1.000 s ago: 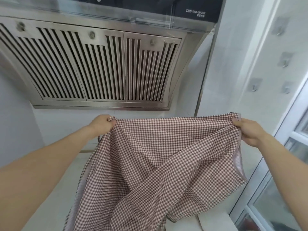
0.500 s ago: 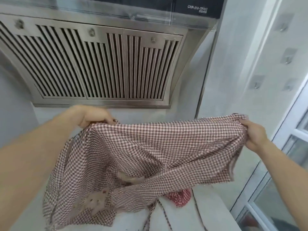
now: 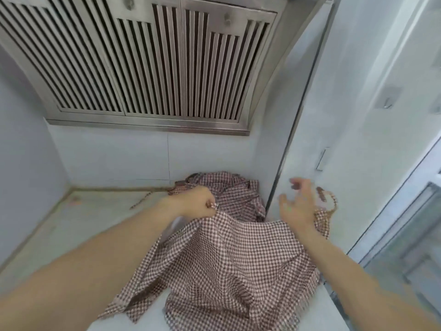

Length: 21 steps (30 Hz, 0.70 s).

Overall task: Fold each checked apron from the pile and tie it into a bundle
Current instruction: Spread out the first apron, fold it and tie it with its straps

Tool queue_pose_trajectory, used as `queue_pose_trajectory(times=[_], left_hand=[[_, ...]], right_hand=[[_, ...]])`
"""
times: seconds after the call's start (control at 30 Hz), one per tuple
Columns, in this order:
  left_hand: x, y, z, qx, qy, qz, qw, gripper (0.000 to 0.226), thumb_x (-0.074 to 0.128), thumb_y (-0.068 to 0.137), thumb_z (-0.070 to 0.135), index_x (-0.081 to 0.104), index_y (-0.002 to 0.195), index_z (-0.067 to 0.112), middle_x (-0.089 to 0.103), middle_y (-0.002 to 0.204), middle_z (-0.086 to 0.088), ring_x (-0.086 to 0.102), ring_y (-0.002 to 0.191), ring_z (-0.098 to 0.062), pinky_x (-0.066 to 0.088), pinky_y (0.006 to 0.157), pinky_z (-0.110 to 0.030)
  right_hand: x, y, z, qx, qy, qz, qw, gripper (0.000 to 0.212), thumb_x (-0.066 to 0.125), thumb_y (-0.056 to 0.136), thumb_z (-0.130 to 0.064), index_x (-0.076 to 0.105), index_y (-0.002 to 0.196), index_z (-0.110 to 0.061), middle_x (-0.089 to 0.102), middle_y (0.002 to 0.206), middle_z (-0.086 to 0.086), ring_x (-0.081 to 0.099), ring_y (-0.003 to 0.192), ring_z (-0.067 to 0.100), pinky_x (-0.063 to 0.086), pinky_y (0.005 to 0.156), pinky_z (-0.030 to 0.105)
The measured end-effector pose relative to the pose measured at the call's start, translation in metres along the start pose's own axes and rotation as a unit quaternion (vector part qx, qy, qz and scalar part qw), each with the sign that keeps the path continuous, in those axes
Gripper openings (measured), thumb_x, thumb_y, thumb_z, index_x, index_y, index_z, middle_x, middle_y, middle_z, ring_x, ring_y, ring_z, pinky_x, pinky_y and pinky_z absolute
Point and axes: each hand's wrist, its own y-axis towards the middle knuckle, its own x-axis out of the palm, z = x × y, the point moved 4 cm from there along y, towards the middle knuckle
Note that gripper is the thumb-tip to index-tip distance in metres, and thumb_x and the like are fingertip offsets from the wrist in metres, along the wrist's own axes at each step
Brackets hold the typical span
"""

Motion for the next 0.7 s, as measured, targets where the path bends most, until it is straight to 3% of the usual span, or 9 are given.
queue_pose_trajectory(times=[0.1,0.17,0.23,0.3,0.43,0.5,0.57,0.63,0.7], left_hand=[[0.026,0.011,0.023,0.003,0.014,-0.062,0.998,0.038,0.067,0.087,0.025,0.051,0.053,0.020,0.047,0.050,0.009,0.040,0.047,-0.009,0.035,0.052,-0.029],[0.034,0.014,0.029,-0.012,0.035,-0.096,0.995,0.033,0.068,0.087,0.022,0.057,0.056,0.021,0.052,0.054,0.008,0.045,0.051,-0.010,0.038,0.053,-0.027],[0.032,0.012,0.030,-0.031,0.035,-0.110,0.993,0.033,0.069,0.088,0.030,0.057,0.060,0.020,0.048,0.054,0.007,0.041,0.052,-0.012,0.036,0.052,-0.028],[0.023,0.007,0.027,-0.035,0.024,-0.109,0.993,0.038,0.068,0.089,0.038,0.056,0.061,0.015,0.044,0.052,0.005,0.037,0.050,-0.013,0.033,0.051,-0.031],[0.004,-0.002,0.026,-0.098,-0.055,-0.160,0.981,0.023,0.063,0.093,0.027,0.073,0.081,0.011,0.071,0.065,0.007,0.067,0.064,-0.009,0.055,0.071,-0.027],[-0.005,-0.007,0.026,-0.129,-0.139,-0.205,0.960,0.022,0.059,0.092,0.021,0.073,0.082,0.008,0.075,0.075,0.000,0.069,0.074,-0.014,0.055,0.079,-0.029],[-0.010,-0.010,0.022,-0.138,-0.278,-0.223,0.924,0.023,0.053,0.091,0.015,0.066,0.073,0.007,0.069,0.076,-0.010,0.064,0.072,-0.022,0.055,0.074,-0.032],[-0.018,-0.006,0.015,-0.121,-0.457,-0.128,0.872,0.028,0.047,0.096,0.015,0.058,0.071,0.011,0.061,0.071,-0.007,0.055,0.067,-0.021,0.051,0.066,-0.030],[-0.029,-0.001,0.002,-0.128,-0.621,0.119,0.764,0.028,0.046,0.103,0.027,0.064,0.090,0.010,0.067,0.085,-0.005,0.059,0.084,-0.022,0.050,0.079,-0.034]], right_hand=[[0.076,-0.053,-0.021,-0.015,0.032,-0.325,0.945,0.053,0.076,0.083,-0.030,0.053,0.127,-0.010,0.058,0.124,0.002,0.055,0.112,0.014,0.043,0.103,0.032],[0.101,-0.077,-0.021,0.013,0.060,-0.424,0.904,0.060,0.074,0.080,-0.053,0.064,0.114,-0.005,0.068,0.112,0.014,0.064,0.101,0.025,0.049,0.097,0.044],[0.103,-0.084,-0.013,0.044,0.115,-0.424,0.897,0.061,0.074,0.081,-0.057,0.067,0.099,0.001,0.069,0.096,0.024,0.067,0.083,0.029,0.052,0.082,0.044],[0.095,-0.082,-0.011,0.058,0.151,-0.414,0.896,0.043,0.075,0.087,-0.041,0.068,0.094,0.001,0.068,0.084,0.022,0.061,0.071,0.022,0.049,0.072,0.036],[0.088,-0.079,-0.014,0.040,0.180,-0.437,0.880,0.021,0.075,0.087,-0.029,0.074,0.095,-0.009,0.074,0.096,0.008,0.069,0.091,0.026,0.053,0.089,0.033],[0.089,-0.076,-0.011,0.043,0.187,-0.451,0.872,0.026,0.077,0.084,-0.036,0.073,0.092,-0.012,0.073,0.093,0.013,0.068,0.084,0.029,0.053,0.087,0.041],[0.089,-0.077,-0.007,0.037,0.194,-0.462,0.865,0.036,0.078,0.080,-0.045,0.070,0.088,-0.011,0.067,0.090,0.024,0.059,0.075,0.026,0.050,0.077,0.043],[0.089,-0.077,-0.003,0.048,0.196,-0.472,0.858,0.043,0.078,0.080,-0.048,0.066,0.085,-0.007,0.061,0.083,0.026,0.053,0.074,0.023,0.044,0.074,0.039],[0.088,-0.077,-0.003,0.060,0.186,-0.478,0.856,0.041,0.077,0.083,-0.044,0.066,0.086,-0.004,0.061,0.081,0.021,0.053,0.075,0.021,0.044,0.077,0.034]])
